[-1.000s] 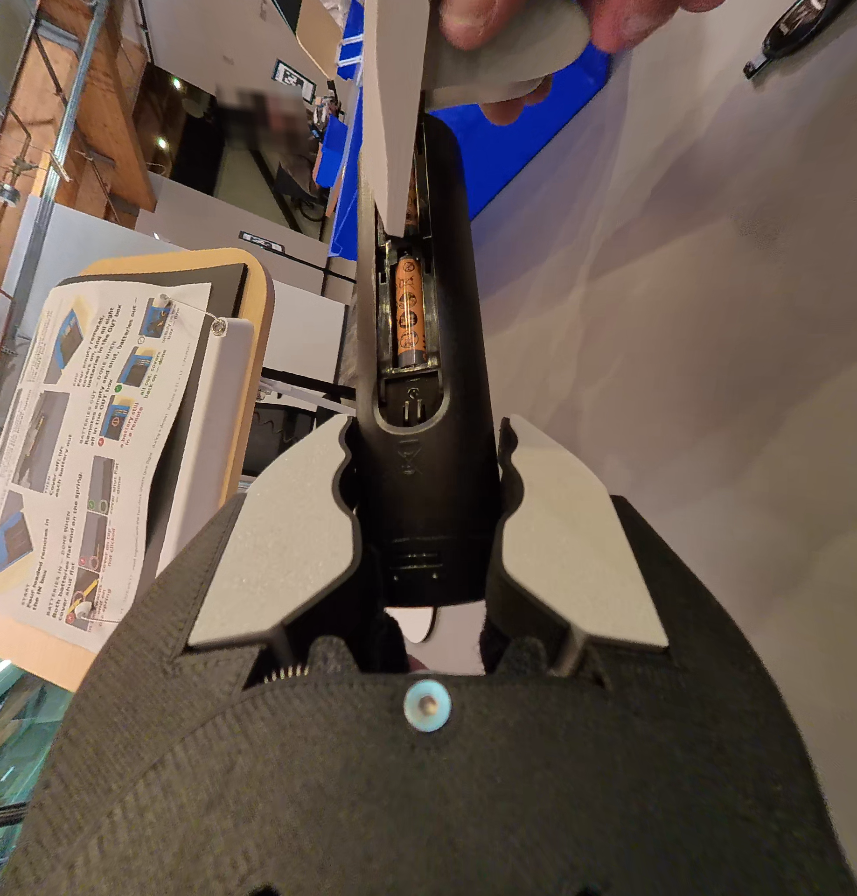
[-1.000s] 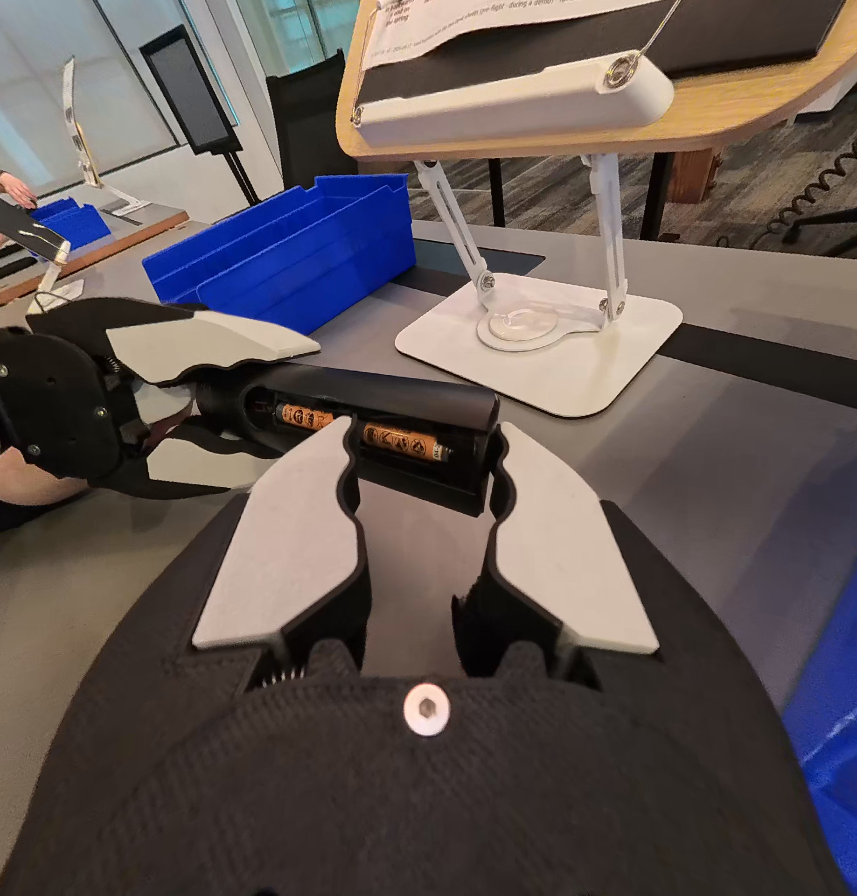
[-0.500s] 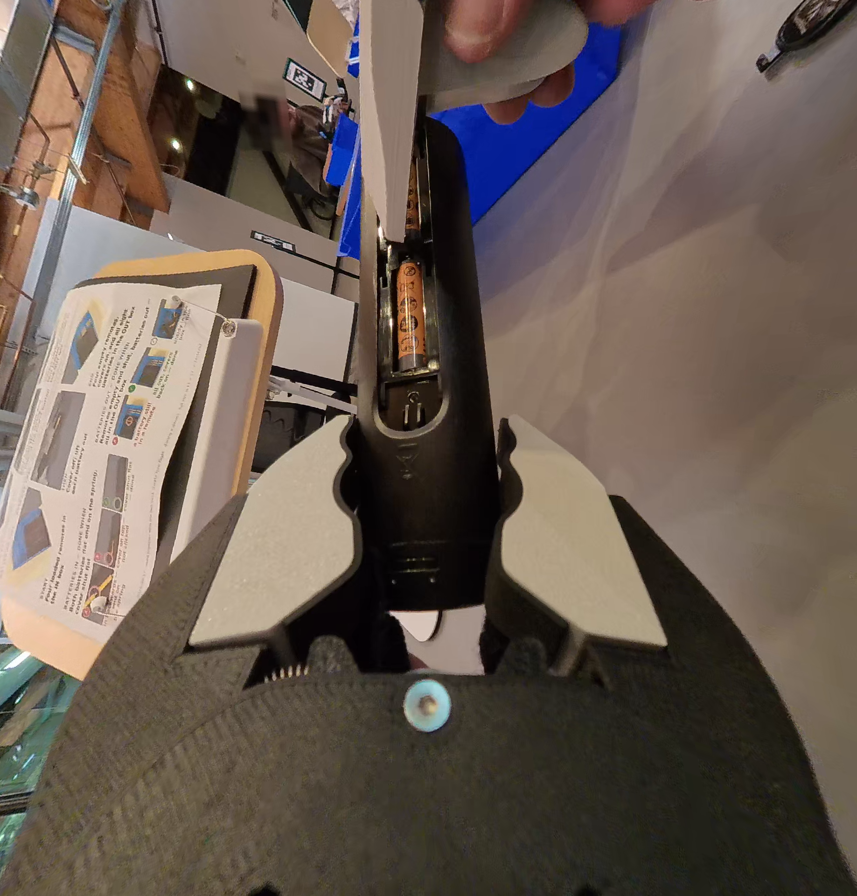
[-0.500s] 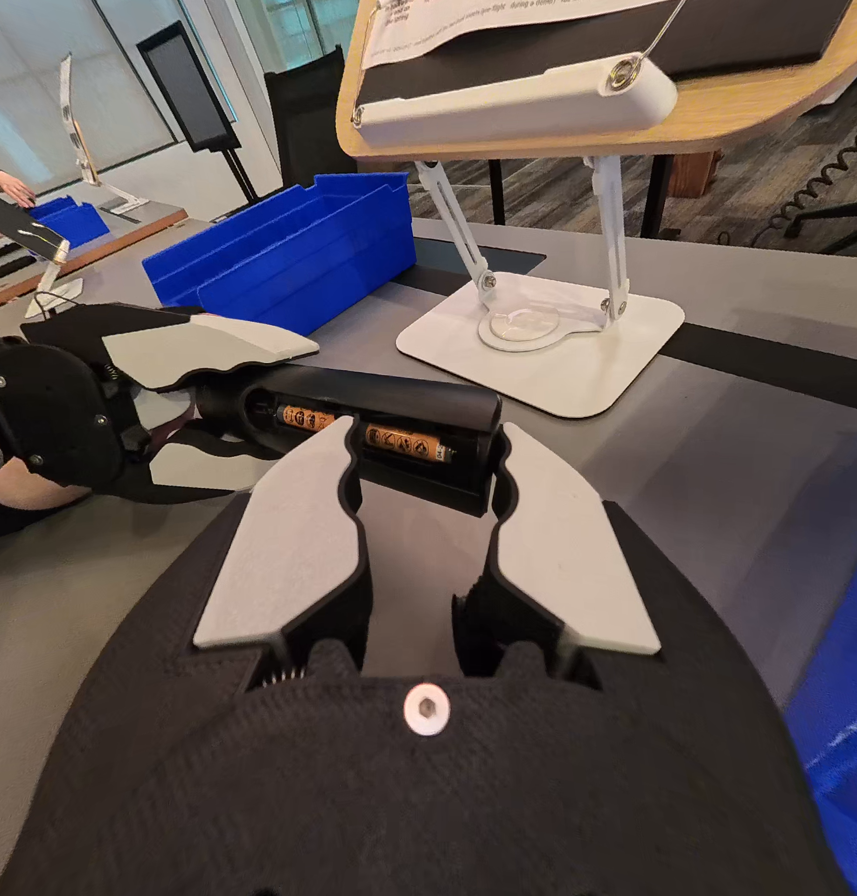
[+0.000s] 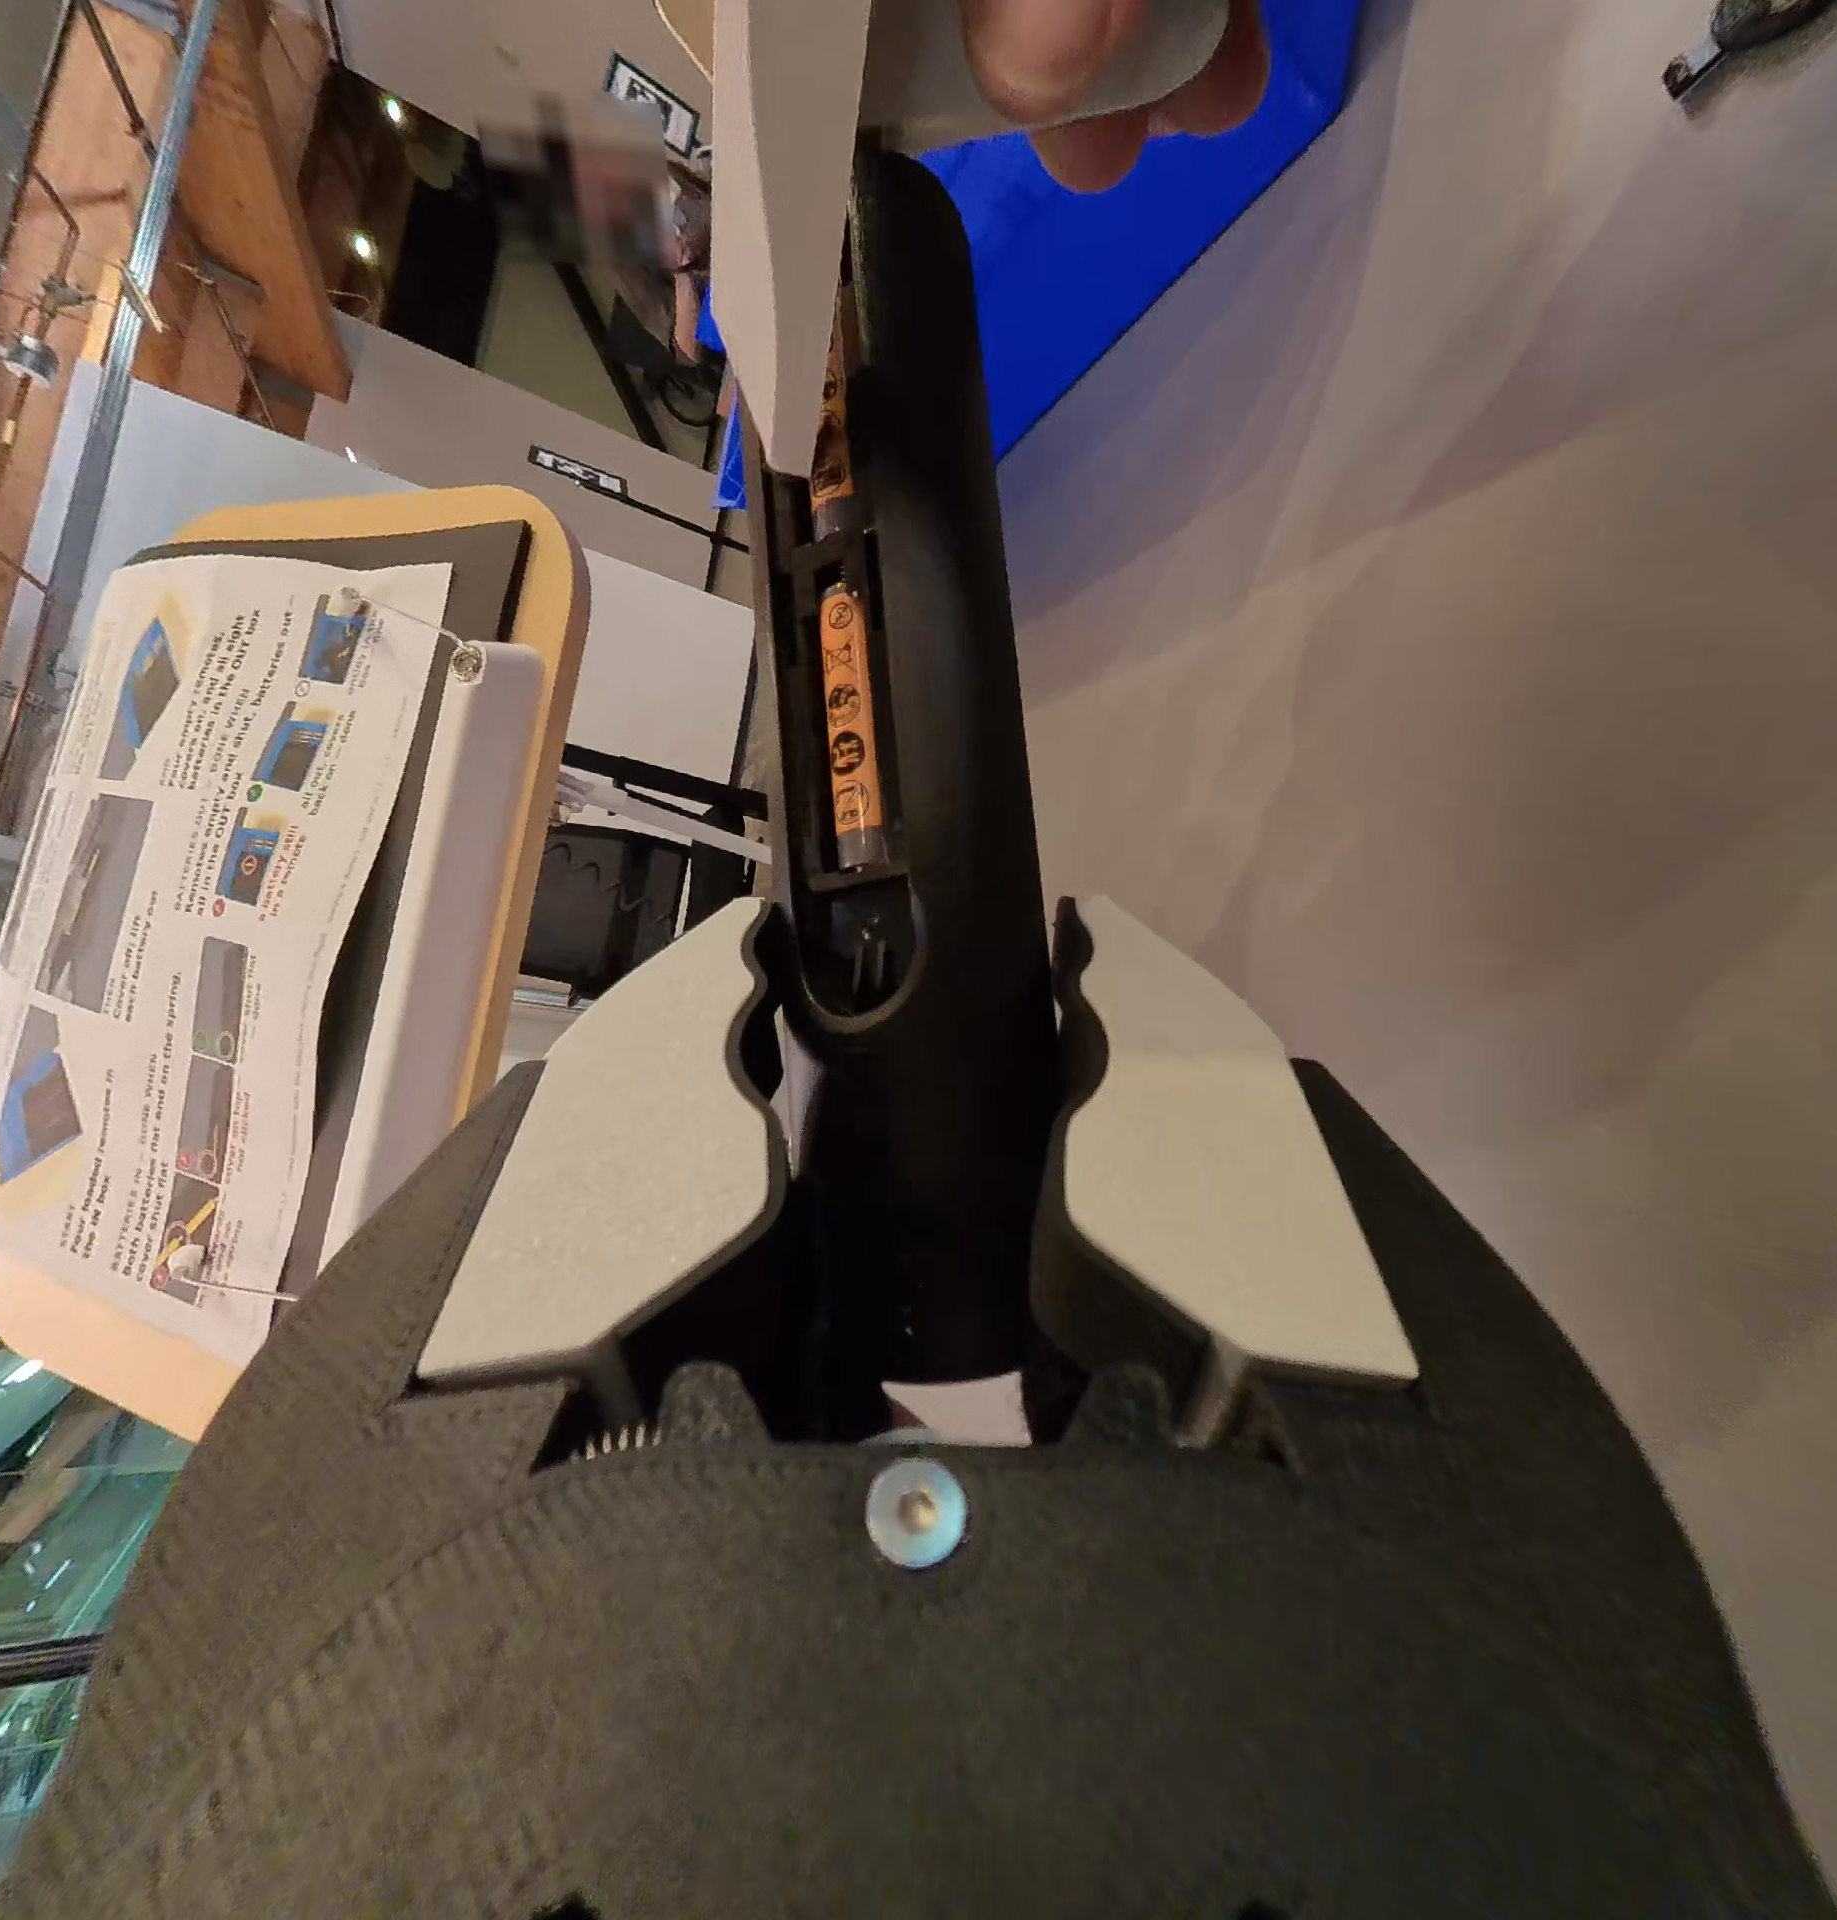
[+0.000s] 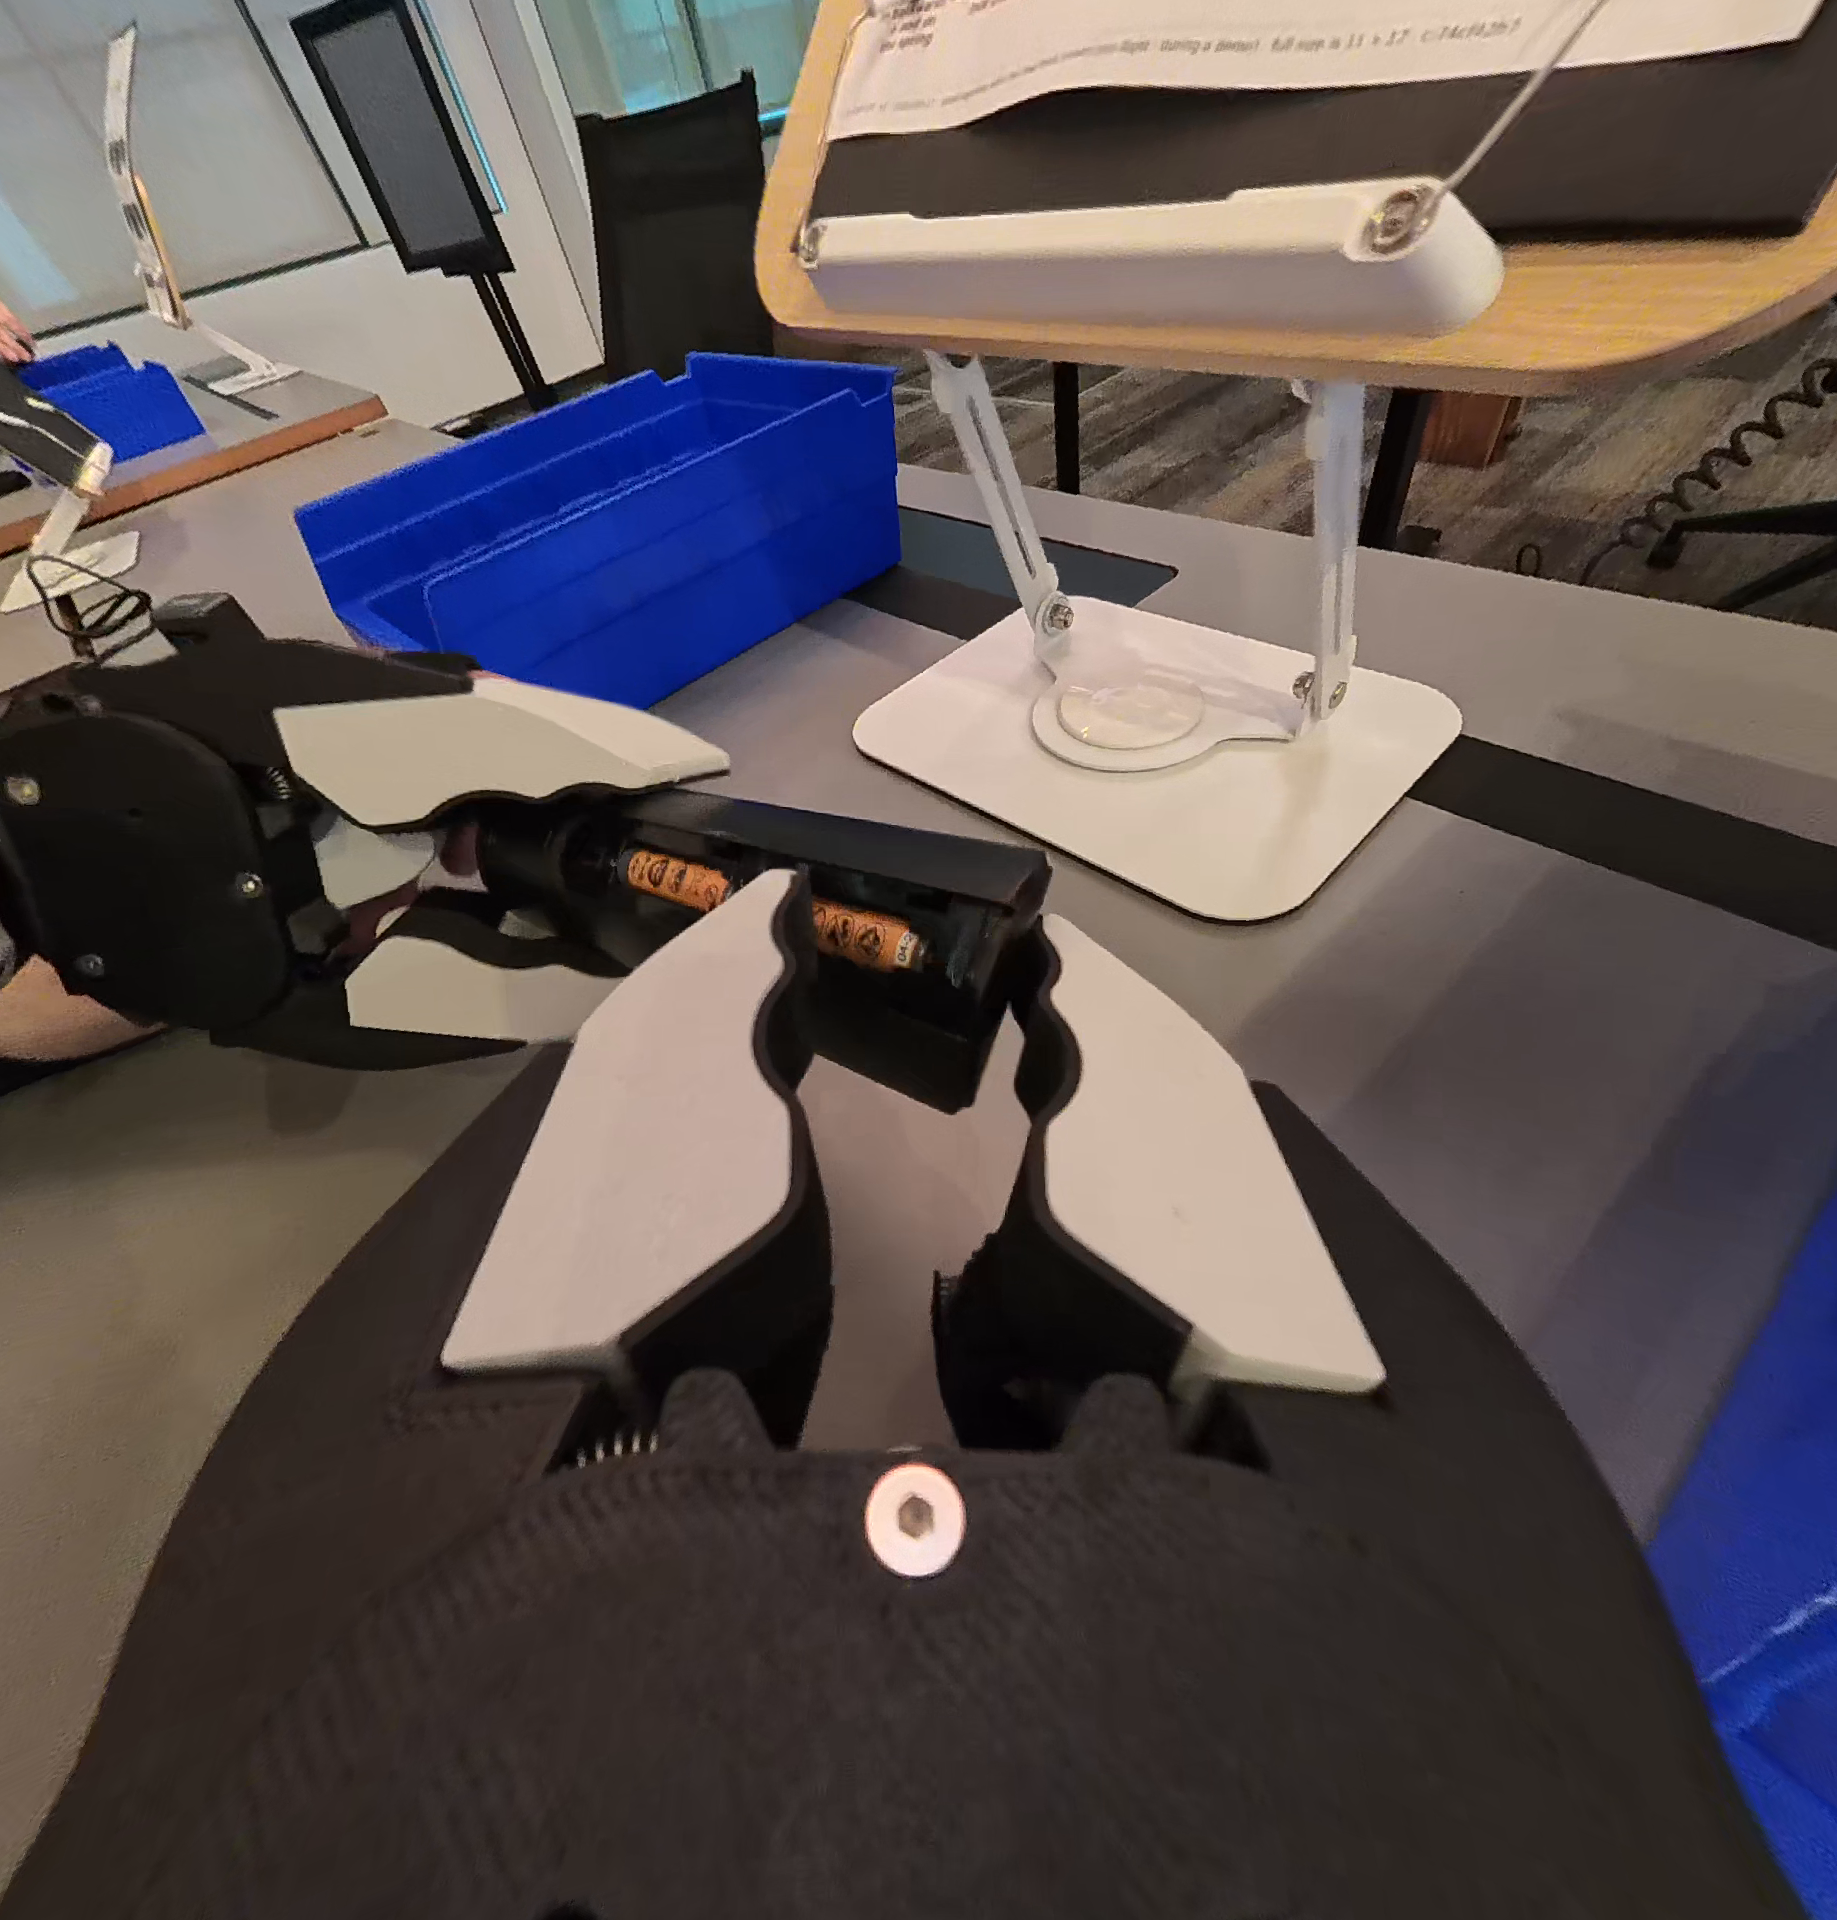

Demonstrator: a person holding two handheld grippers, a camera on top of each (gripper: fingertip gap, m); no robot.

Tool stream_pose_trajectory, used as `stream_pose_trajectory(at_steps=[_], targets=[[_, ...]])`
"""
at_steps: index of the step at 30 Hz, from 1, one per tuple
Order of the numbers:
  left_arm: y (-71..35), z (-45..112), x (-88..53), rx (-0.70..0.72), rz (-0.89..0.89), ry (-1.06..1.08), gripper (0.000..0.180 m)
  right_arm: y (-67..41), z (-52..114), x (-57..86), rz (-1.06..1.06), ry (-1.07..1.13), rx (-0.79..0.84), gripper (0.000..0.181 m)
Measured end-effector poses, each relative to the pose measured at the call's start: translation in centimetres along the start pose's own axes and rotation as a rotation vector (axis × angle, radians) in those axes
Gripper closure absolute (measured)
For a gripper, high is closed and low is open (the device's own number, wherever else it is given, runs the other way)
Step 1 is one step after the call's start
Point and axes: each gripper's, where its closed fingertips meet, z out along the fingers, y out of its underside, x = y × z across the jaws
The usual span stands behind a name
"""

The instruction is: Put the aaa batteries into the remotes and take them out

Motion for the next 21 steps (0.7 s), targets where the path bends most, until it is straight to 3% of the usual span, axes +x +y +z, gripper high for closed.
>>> stream_pose_trajectory(at_steps=[10, 13, 14, 16, 21], targets=[[0.4, 0.3, -0.2, -0.008, 0.028, -0.004, 0.134, 0.6, -0.3, 0.6, -0.043, -0.012, -0.023, 0.135], [-0.1, -0.2, -0.7, 0.037, 0.053, -0.027, 0.157, 0.2, -0.8, 0.3, 0.043, -0.085, 0.002, 0.142], [-0.2, -0.2, -0.4, 0.051, 0.071, -0.020, 0.158, 0.3, -0.8, 0.0, 0.106, -0.142, -0.001, 0.149], [-0.2, 0.1, 0.3, 0.054, 0.067, -0.007, 0.158, 0.3, -0.9, -0.6, 0.189, -0.224, 0.036, 0.181], [0.8, 0.7, 0.6, 0.024, 0.072, 0.012, 0.158, 1.6, -0.7, -1.4, 0.196, -0.282, -0.035, 0.181]])
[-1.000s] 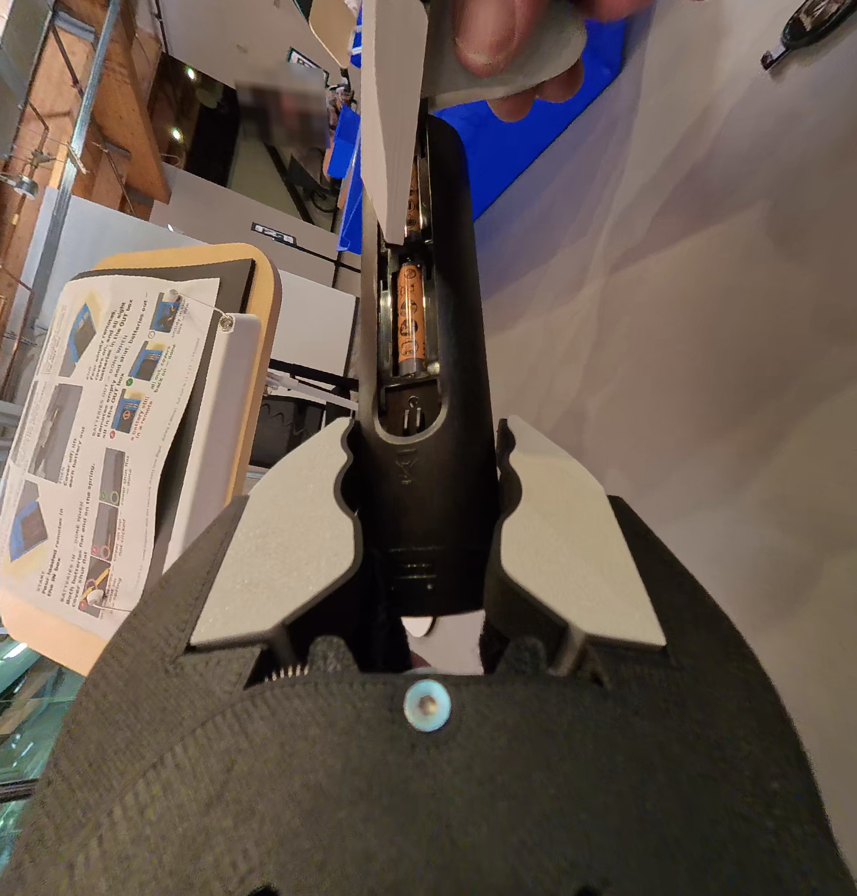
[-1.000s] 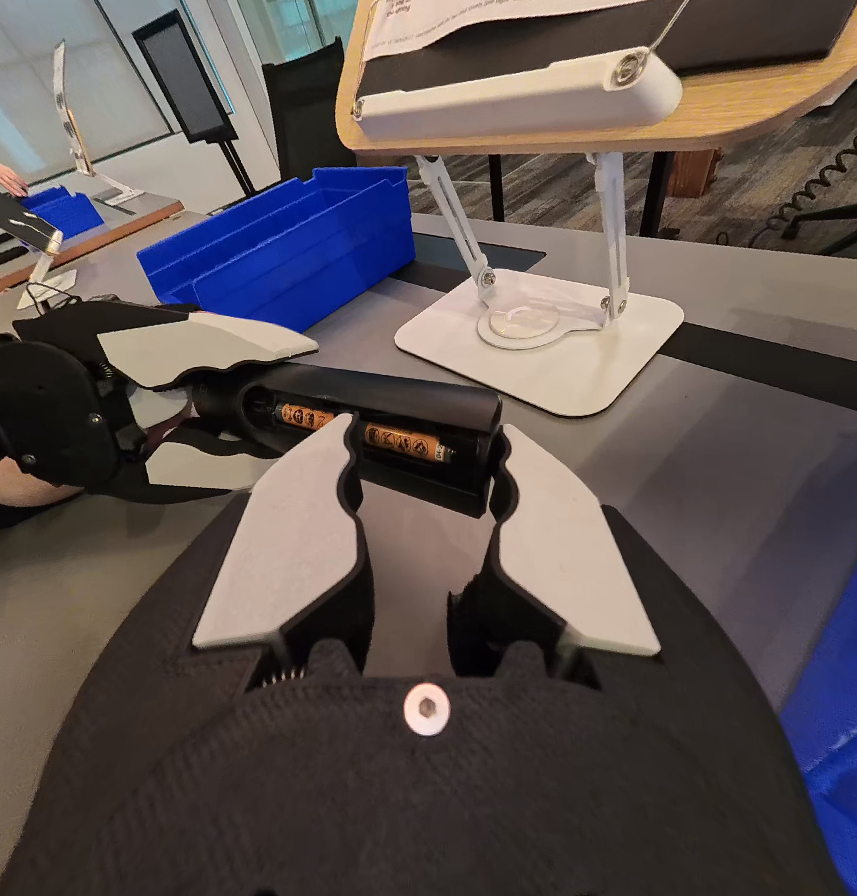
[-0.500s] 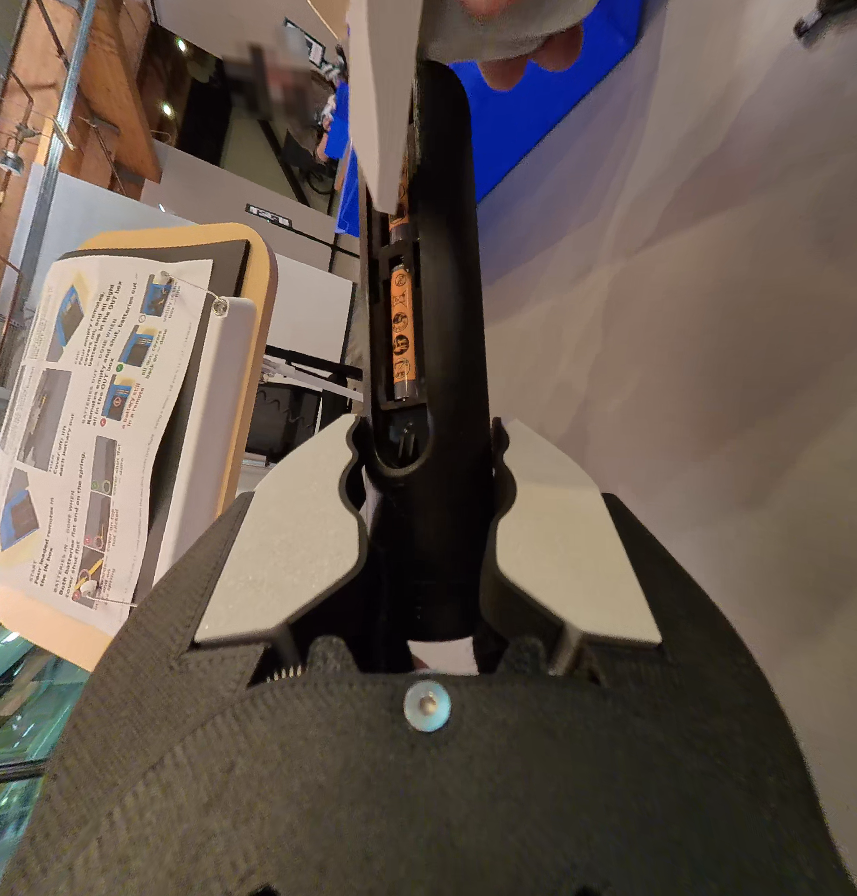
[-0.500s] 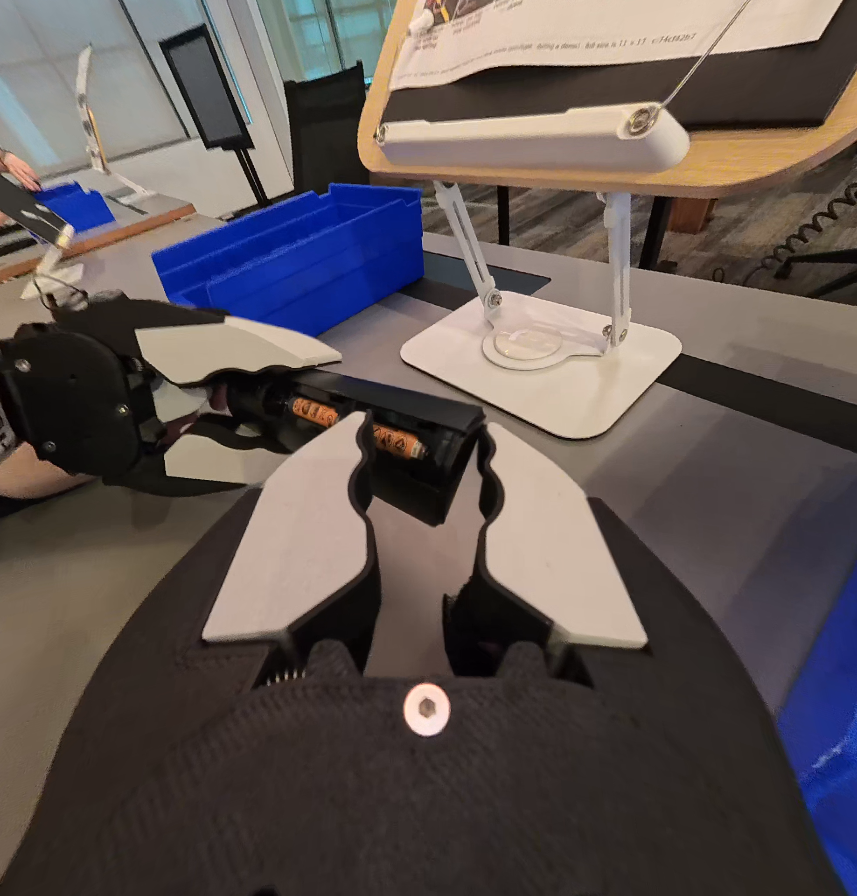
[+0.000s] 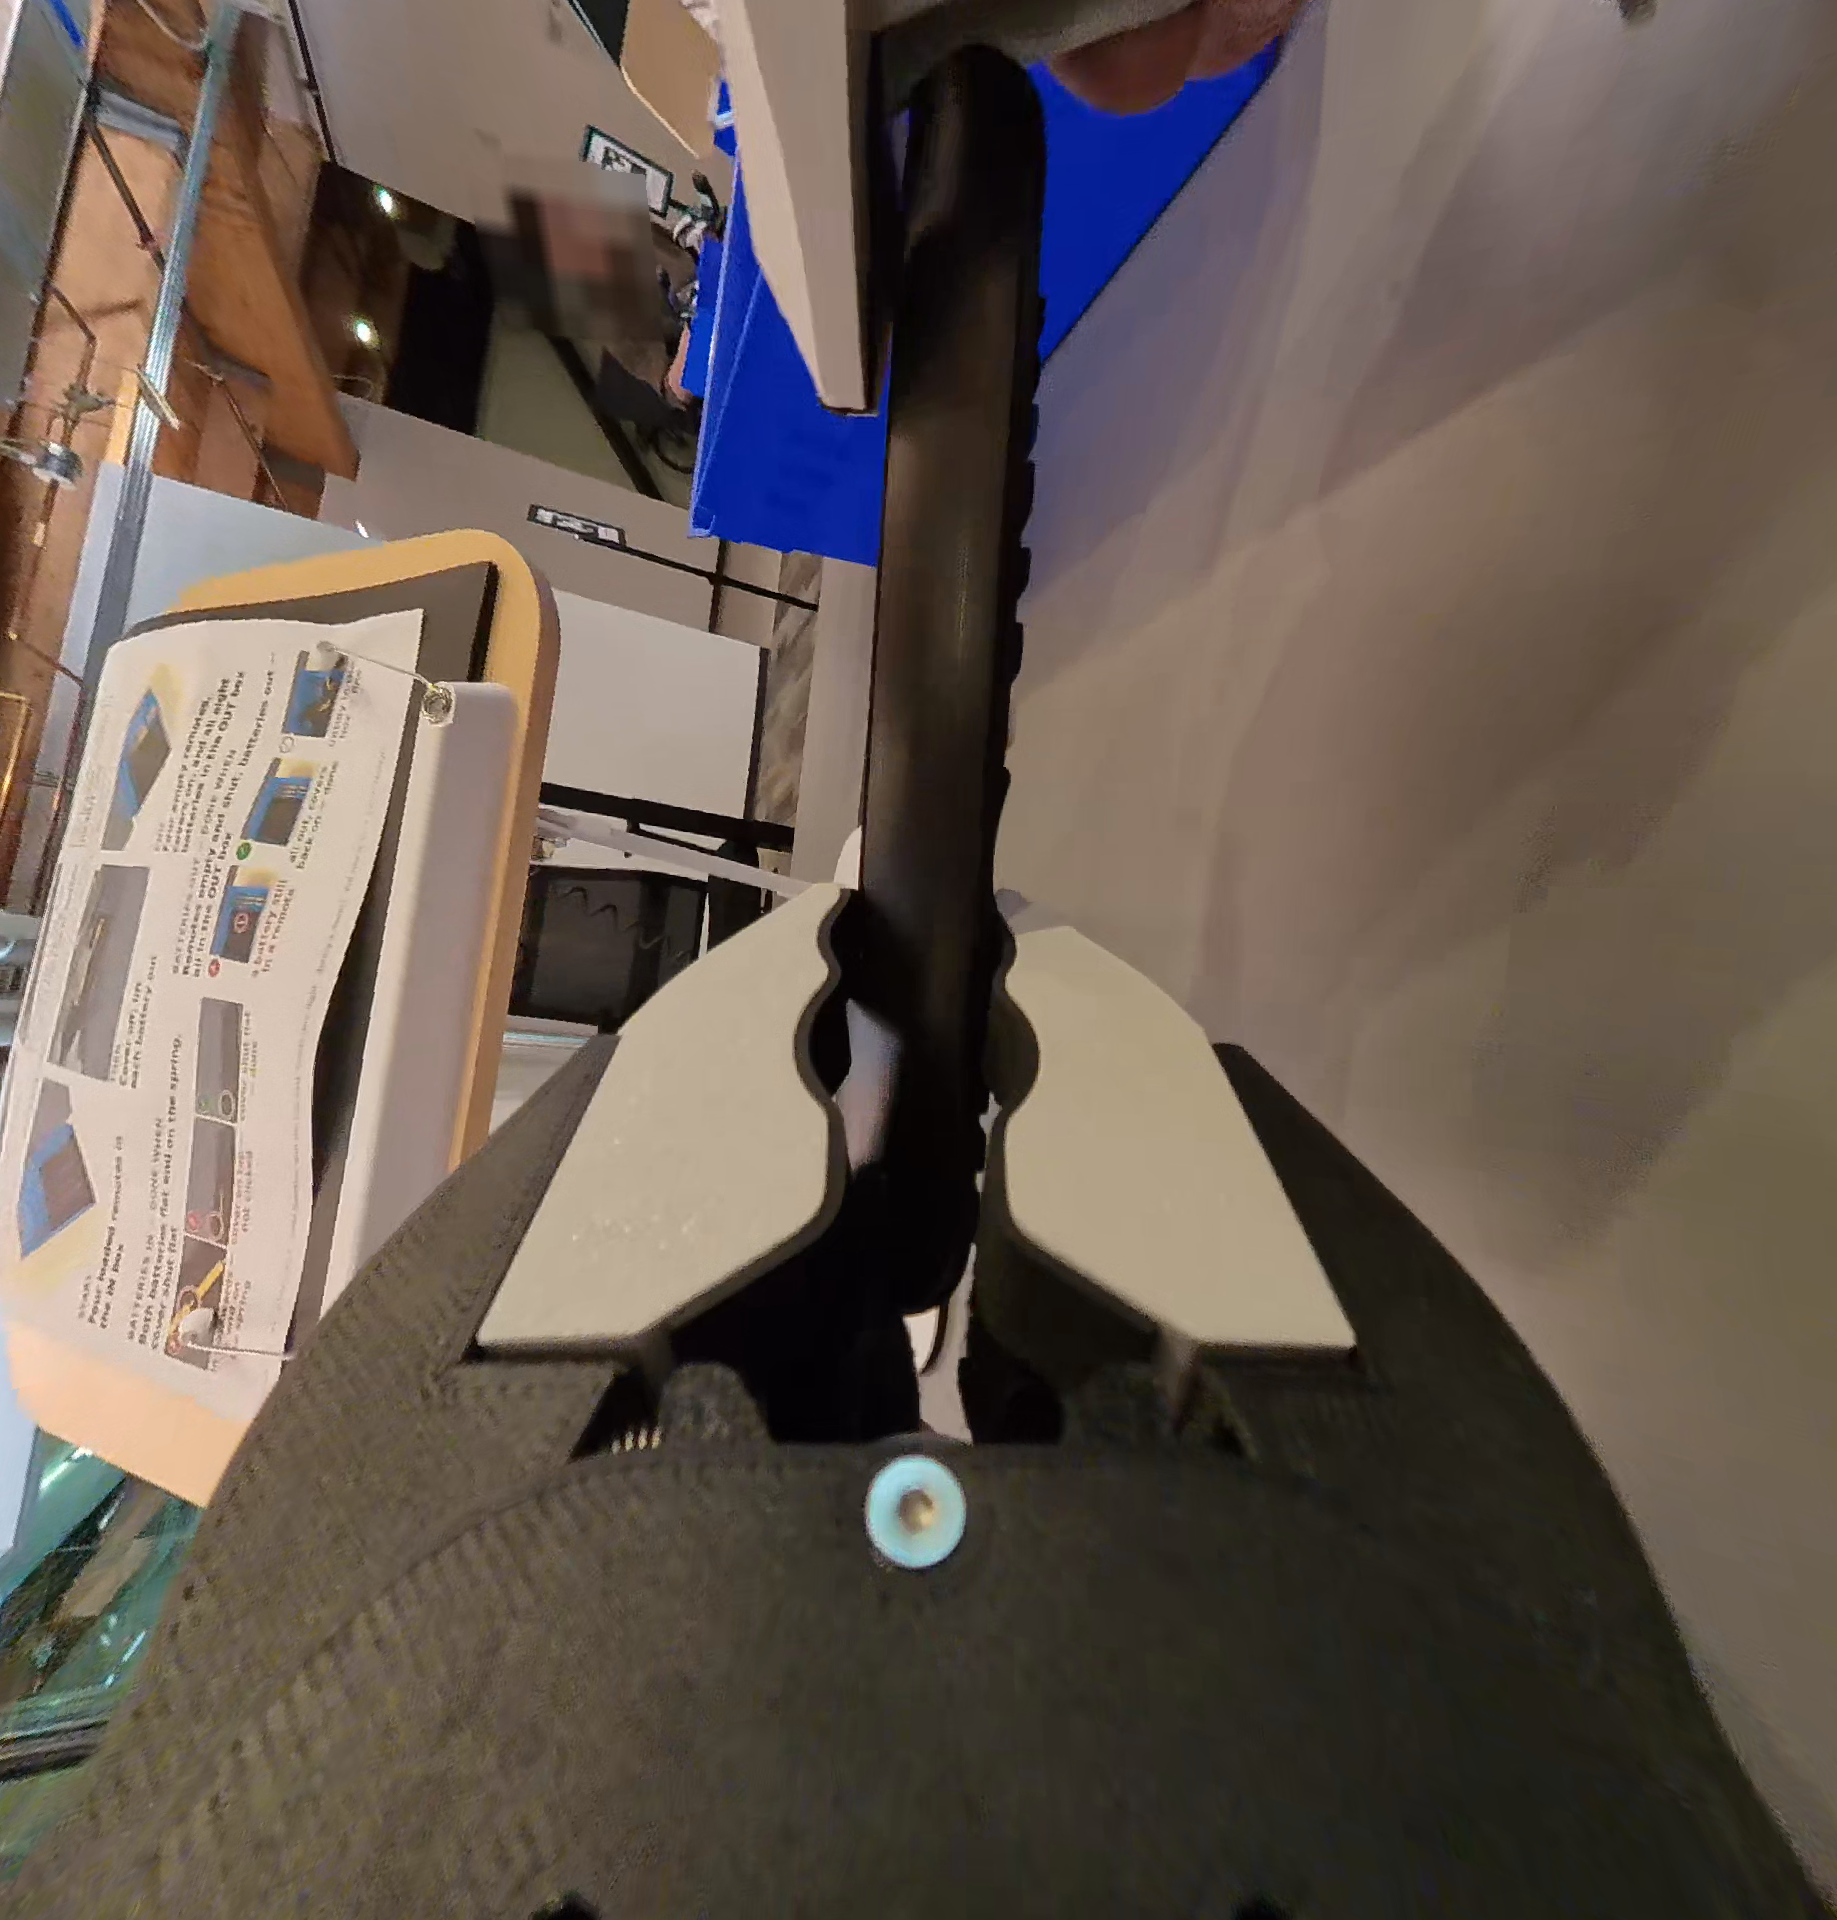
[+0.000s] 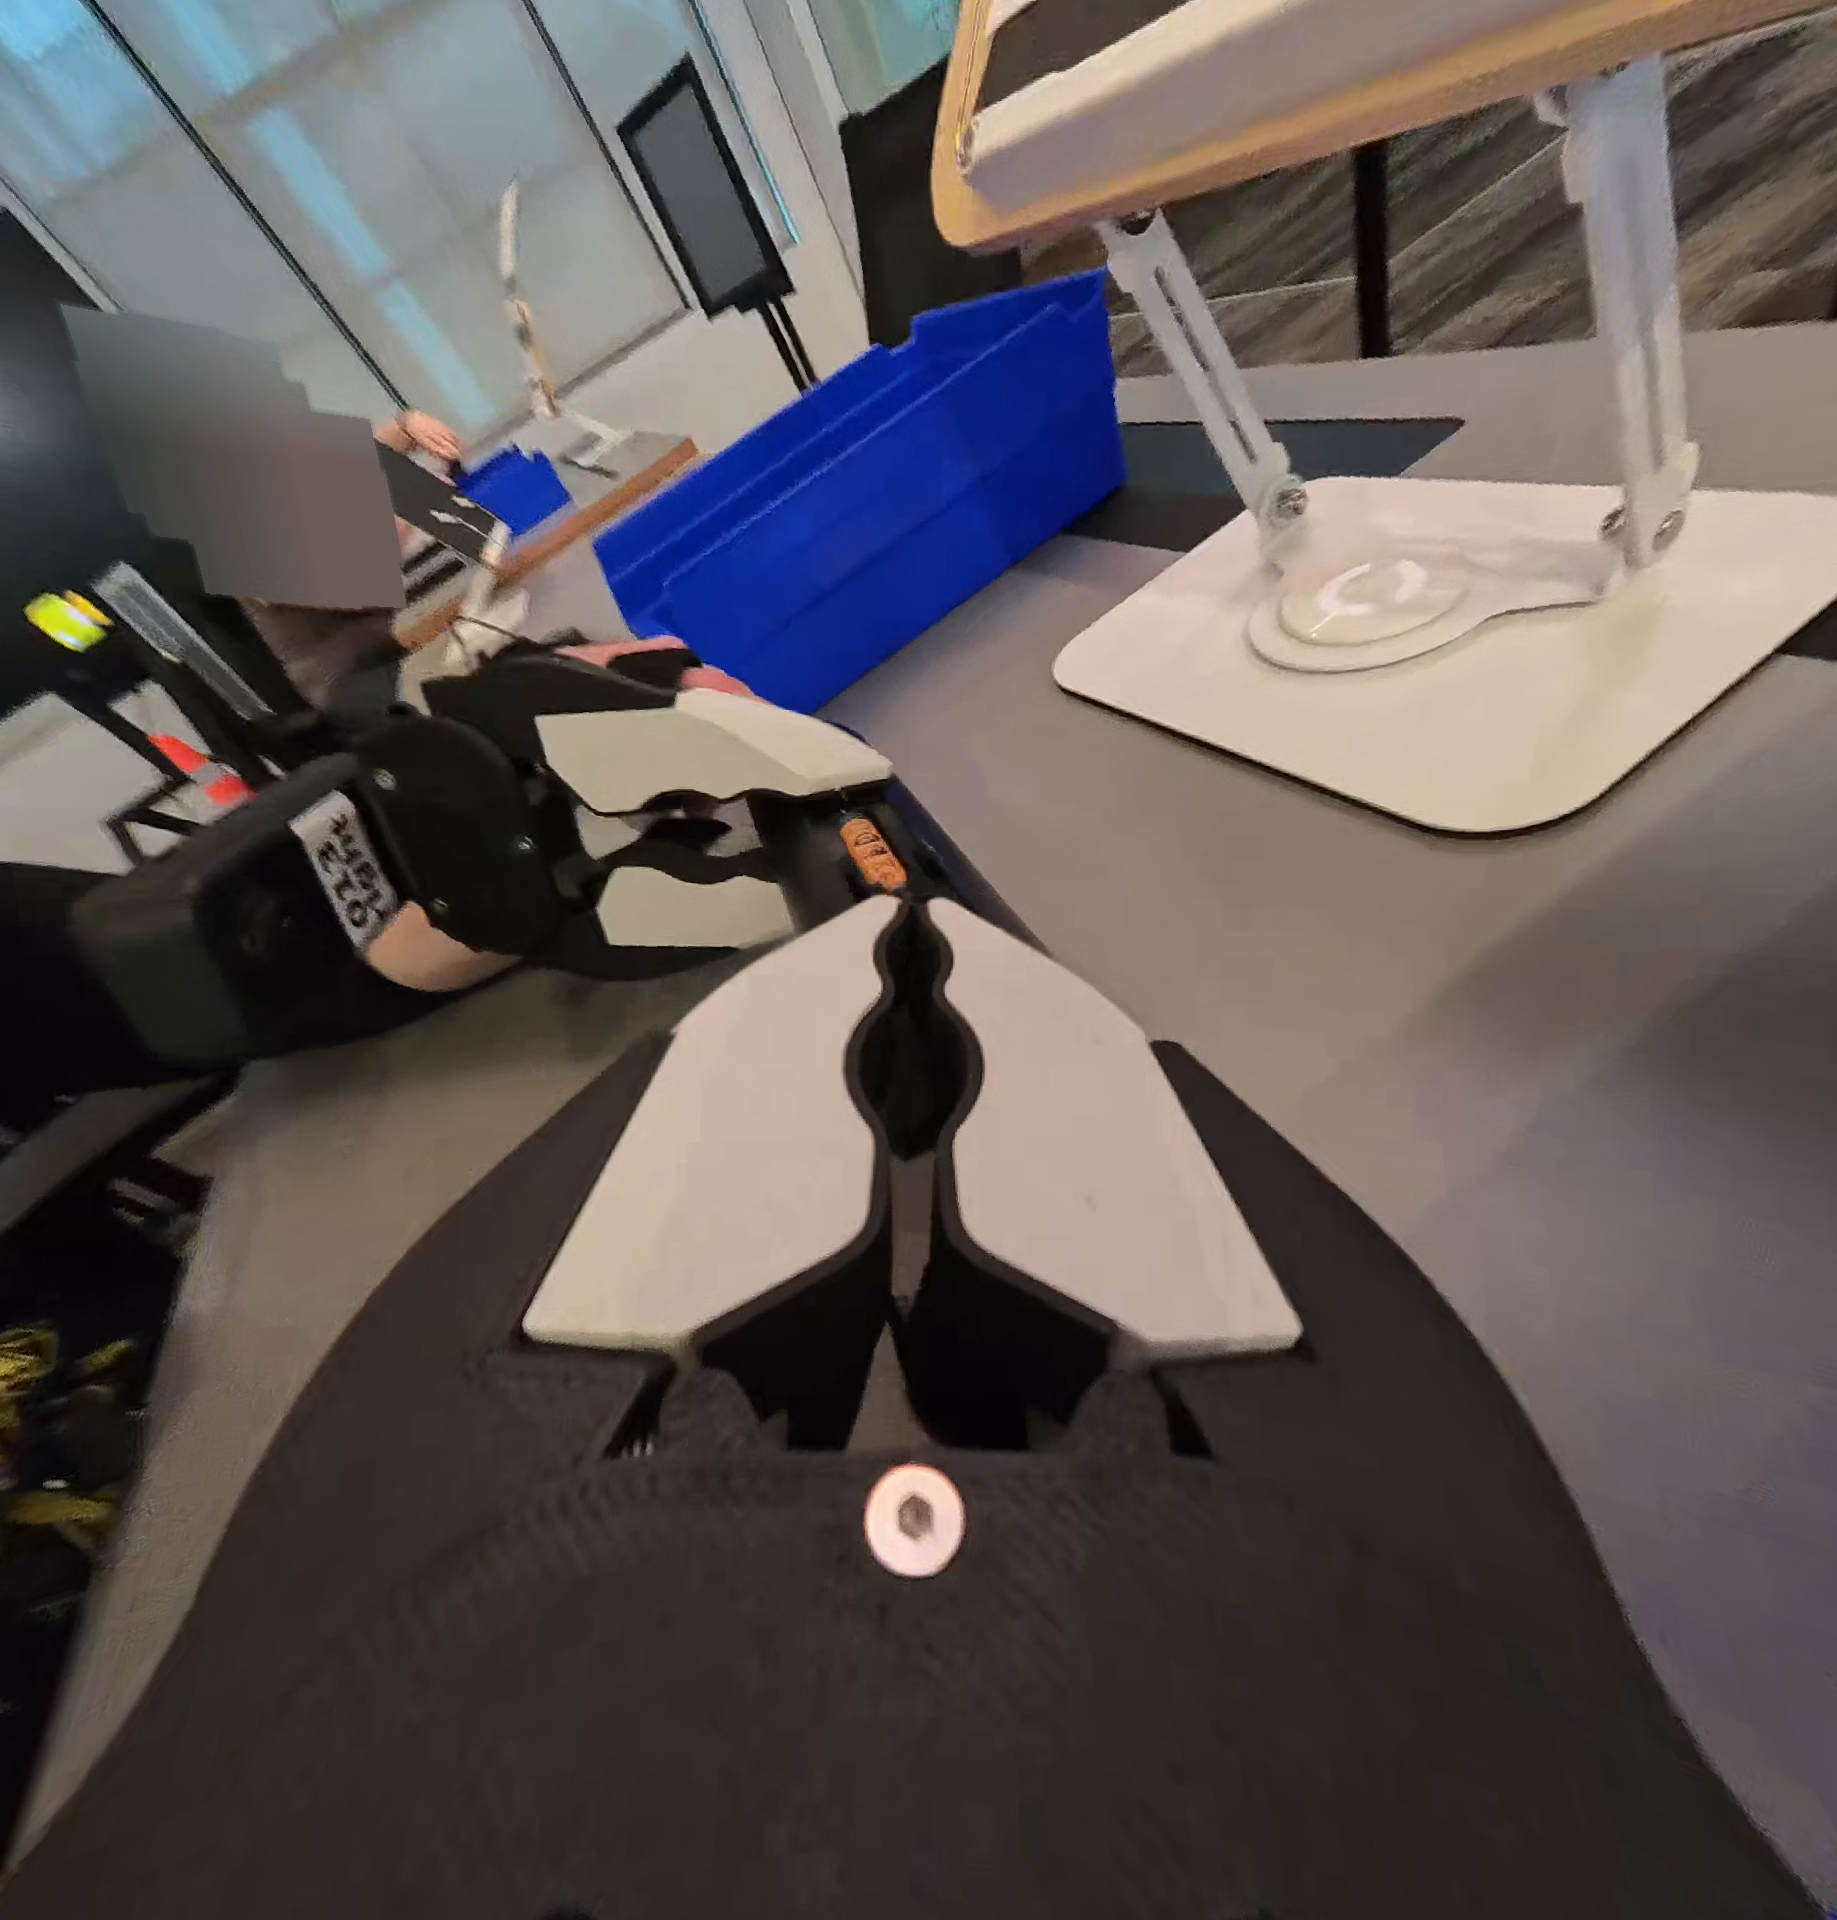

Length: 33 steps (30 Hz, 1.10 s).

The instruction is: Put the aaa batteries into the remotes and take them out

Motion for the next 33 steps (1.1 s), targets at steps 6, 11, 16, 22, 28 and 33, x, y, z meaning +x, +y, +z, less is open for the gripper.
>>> stream_pose_trajectory(at_steps=[6, 11, 16, 22, 28, 33], targets=[[0.4, -0.3, -1.3, -0.010, 0.043, -0.076, 0.158, -0.9, -2.1, -0.2, -0.264, 0.168, -0.086, 0.118], [-0.6, -0.9, -2.4, 0.023, 0.127, -0.167, 0.159, -1.6, -2.6, 0.1, 0.069, 0.026, 0.048, 0.127], [-1.6, -1.2, -2.6, 0.048, 0.190, -0.208, 0.159, -0.3, -1.3, -0.6, 0.245, -0.123, 0.047, 0.137], [-1.5, -1.3, -2.9, 0.053, 0.207, -0.236, 0.158, -0.2, -0.8, -1.8, 0.332, -0.235, 0.080, 0.151], [-1.5, -1.5, -3.3, 0.054, 0.230, -0.265, 0.150, -1.1, -0.8, -2.0, 0.269, -0.233, 0.173, 0.158], [-2.1, -2.1, -4.0, 0.069, 0.246, -0.303, 0.152, -2.2, -1.1, -2.6, 0.267, -0.269, 0.244, 0.158]])
